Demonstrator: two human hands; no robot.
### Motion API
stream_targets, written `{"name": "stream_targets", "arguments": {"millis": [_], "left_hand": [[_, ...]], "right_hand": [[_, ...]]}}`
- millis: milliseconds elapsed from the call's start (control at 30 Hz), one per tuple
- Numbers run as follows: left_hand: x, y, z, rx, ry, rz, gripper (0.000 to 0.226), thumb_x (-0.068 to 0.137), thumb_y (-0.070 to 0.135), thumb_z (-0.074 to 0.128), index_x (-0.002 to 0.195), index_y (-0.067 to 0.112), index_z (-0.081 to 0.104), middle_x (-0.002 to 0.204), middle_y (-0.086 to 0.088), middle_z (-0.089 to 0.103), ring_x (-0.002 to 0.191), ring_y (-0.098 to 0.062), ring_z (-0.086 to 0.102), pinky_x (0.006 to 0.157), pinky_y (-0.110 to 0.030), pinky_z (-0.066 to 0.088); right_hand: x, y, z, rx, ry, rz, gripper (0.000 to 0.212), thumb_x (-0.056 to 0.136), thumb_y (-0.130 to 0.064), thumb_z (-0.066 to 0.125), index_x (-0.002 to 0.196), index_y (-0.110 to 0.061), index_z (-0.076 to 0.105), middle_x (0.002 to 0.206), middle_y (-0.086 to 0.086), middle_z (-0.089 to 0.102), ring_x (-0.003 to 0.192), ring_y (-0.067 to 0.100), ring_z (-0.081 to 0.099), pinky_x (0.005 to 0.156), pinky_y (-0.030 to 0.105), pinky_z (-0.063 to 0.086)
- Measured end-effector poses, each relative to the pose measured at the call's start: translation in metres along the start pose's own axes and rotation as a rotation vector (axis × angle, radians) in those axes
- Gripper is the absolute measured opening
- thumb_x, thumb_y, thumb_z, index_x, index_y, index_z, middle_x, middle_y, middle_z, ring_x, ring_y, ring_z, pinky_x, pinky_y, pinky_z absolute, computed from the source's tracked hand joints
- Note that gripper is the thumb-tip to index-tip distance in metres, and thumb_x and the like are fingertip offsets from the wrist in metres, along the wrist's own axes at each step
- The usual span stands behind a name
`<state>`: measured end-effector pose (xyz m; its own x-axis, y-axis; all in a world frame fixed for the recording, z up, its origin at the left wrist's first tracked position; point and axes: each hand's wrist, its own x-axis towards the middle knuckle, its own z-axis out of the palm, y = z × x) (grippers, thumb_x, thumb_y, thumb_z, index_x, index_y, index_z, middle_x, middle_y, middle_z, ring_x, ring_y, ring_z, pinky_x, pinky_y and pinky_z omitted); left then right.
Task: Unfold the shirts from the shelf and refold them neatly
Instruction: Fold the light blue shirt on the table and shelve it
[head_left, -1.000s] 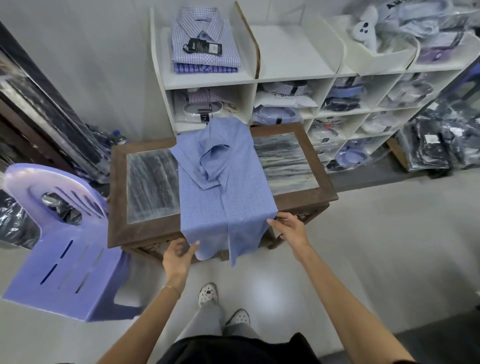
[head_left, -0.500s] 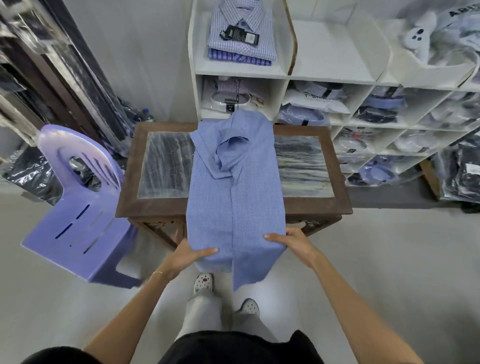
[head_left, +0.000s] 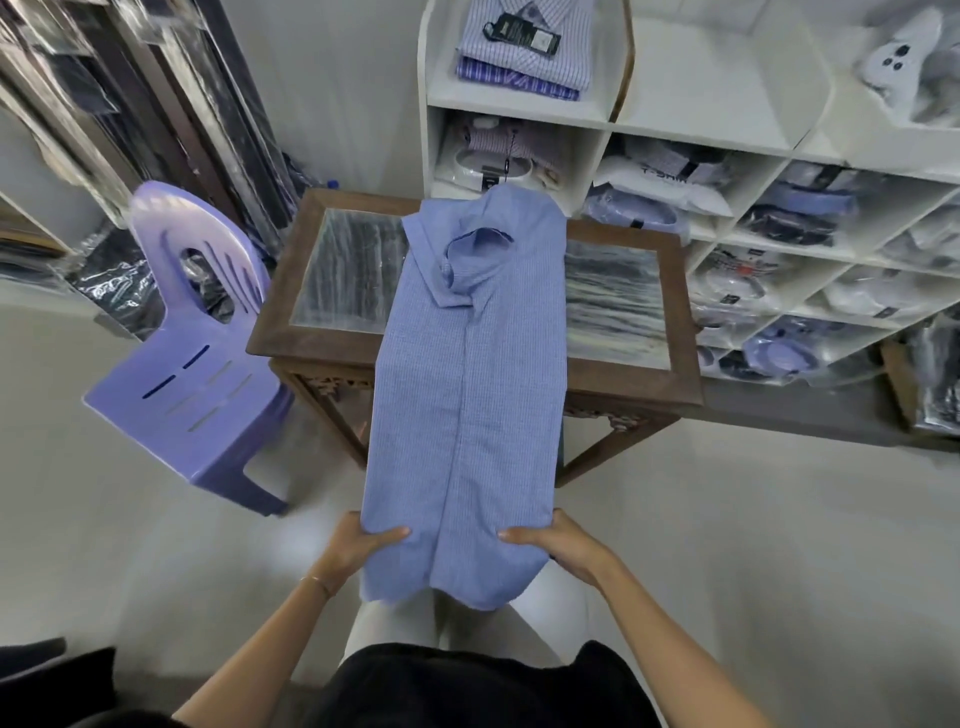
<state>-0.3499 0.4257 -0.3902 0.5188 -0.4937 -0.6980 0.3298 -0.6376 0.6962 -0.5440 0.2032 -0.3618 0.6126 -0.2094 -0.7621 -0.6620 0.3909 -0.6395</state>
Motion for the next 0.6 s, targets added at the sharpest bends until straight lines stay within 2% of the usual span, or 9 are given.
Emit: {"name": "stream_targets", "arguments": {"millis": [67, 167, 233, 267, 333, 400, 500, 600], "left_hand": [[0.001, -0.005, 0.006, 0.078, 0.133, 0.054, 0.076, 0.047, 0.058, 0.081, 0.103, 0.008, 0.066, 0.1, -0.004, 0.071, 0.09, -0.021, 0.068, 0.077, -0.037, 0.057], [0.003, 0.007, 0.018, 0.082, 0.443, 0.092, 0.059, 0.073, 0.032, 0.082, 0.119, 0.004, 0.056, 0.108, -0.011, 0.061, 0.093, -0.028, 0.061, 0.083, -0.04, 0.052], [0.002, 0.028, 0.029, 0.06, 0.563, 0.151, 0.046, 0.08, 0.023, 0.077, 0.115, 0.004, 0.055, 0.107, -0.009, 0.053, 0.092, -0.026, 0.057, 0.082, -0.036, 0.049], [0.004, 0.039, 0.033, 0.054, 0.531, 0.208, 0.039, 0.08, 0.022, 0.076, 0.11, 0.006, 0.057, 0.105, -0.007, 0.055, 0.089, -0.023, 0.057, 0.079, -0.032, 0.048], [0.014, 0.062, 0.043, 0.039, 0.315, 0.316, 0.029, 0.079, 0.022, 0.077, 0.102, 0.011, 0.062, 0.098, -0.004, 0.064, 0.087, -0.017, 0.061, 0.078, -0.025, 0.047], [0.023, 0.08, 0.054, 0.051, 0.115, 0.352, 0.029, 0.08, 0.025, 0.077, 0.103, 0.013, 0.066, 0.097, 0.001, 0.069, 0.091, -0.01, 0.064, 0.081, -0.021, 0.047], [0.028, 0.1, 0.062, 0.049, 0.005, 0.382, 0.026, 0.083, 0.023, 0.074, 0.102, 0.006, 0.068, 0.094, -0.006, 0.071, 0.088, -0.01, 0.067, 0.075, -0.011, 0.047], [0.03, 0.102, 0.061, 0.071, -0.075, 0.402, 0.014, 0.083, 0.019, 0.073, 0.083, 0.005, 0.072, 0.083, -0.003, 0.072, 0.082, -0.01, 0.068, 0.074, -0.016, 0.05]], "right_hand": [[-0.003, 0.007, 0.002, 0.009, -0.003, 0.009, 0.066, 0.064, -0.031, 0.087, 0.123, -0.025, 0.058, 0.124, -0.003, 0.063, 0.113, 0.014, 0.06, 0.096, 0.033, 0.051], [-0.008, 0.011, 0.005, -0.033, -0.015, 0.022, 0.059, 0.068, -0.027, 0.085, 0.121, -0.02, 0.06, 0.12, -0.001, 0.065, 0.109, 0.016, 0.062, 0.092, 0.035, 0.054], [-0.009, 0.014, 0.007, -0.081, -0.002, 0.028, 0.054, 0.071, -0.027, 0.083, 0.119, -0.018, 0.06, 0.117, 0.001, 0.066, 0.107, 0.019, 0.063, 0.091, 0.039, 0.054], [-0.009, 0.015, 0.008, -0.092, 0.005, 0.029, 0.051, 0.073, -0.027, 0.082, 0.118, -0.017, 0.06, 0.116, 0.002, 0.066, 0.106, 0.019, 0.063, 0.09, 0.039, 0.055], [-0.01, 0.019, 0.009, -0.087, 0.008, 0.025, 0.047, 0.074, -0.028, 0.081, 0.115, -0.018, 0.061, 0.115, 0.002, 0.066, 0.106, 0.019, 0.063, 0.09, 0.04, 0.055], [-0.011, 0.02, 0.009, -0.082, 0.008, 0.02, 0.046, 0.074, -0.029, 0.08, 0.115, -0.018, 0.06, 0.115, 0.001, 0.066, 0.107, 0.019, 0.062, 0.09, 0.04, 0.055], [-0.011, 0.021, 0.007, -0.079, 0.005, 0.013, 0.048, 0.075, -0.028, 0.08, 0.116, -0.016, 0.059, 0.115, 0.002, 0.064, 0.107, 0.018, 0.062, 0.088, 0.035, 0.056], [-0.011, 0.023, 0.004, -0.098, 0.017, 0.029, 0.049, 0.075, -0.028, 0.08, 0.117, -0.014, 0.059, 0.115, 0.003, 0.064, 0.106, 0.018, 0.062, 0.083, 0.03, 0.056]]}}
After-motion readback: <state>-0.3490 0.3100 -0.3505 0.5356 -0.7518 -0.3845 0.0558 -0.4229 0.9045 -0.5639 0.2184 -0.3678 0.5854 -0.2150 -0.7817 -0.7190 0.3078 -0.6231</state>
